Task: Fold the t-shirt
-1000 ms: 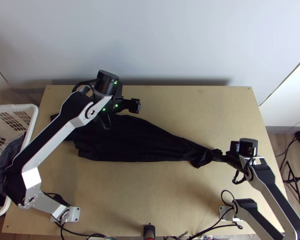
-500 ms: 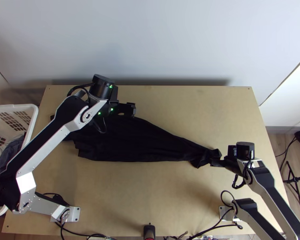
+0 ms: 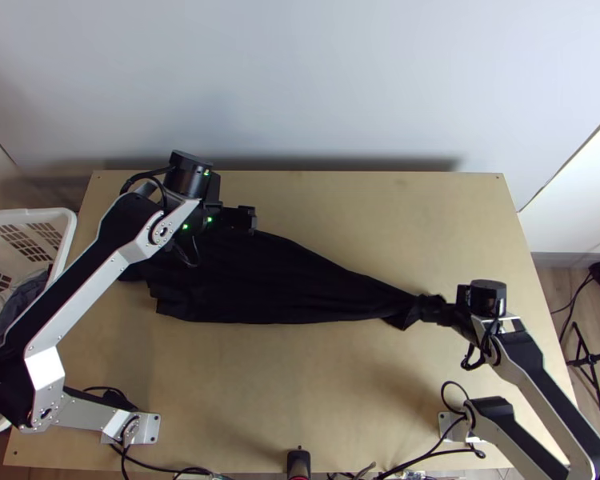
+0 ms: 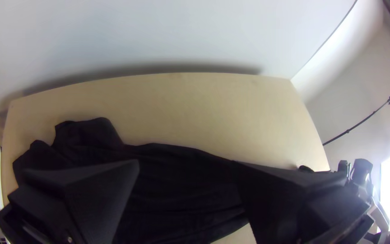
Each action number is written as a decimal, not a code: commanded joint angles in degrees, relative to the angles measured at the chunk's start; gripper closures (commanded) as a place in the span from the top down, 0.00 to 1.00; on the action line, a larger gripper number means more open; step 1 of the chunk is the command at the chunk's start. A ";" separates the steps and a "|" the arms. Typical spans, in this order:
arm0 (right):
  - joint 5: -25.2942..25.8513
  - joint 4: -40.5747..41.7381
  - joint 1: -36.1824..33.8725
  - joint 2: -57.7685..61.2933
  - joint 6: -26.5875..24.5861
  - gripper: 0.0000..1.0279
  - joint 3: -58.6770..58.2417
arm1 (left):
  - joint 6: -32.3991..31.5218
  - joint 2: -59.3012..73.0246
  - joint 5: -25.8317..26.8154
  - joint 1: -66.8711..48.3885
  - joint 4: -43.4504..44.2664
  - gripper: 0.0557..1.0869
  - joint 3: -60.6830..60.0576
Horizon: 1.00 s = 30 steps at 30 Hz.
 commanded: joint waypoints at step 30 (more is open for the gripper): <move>0.72 12.53 8.11 0.97 3.33 0.02 36.28 | 9.84 -20.15 0.19 9.78 0.90 0.95 -36.70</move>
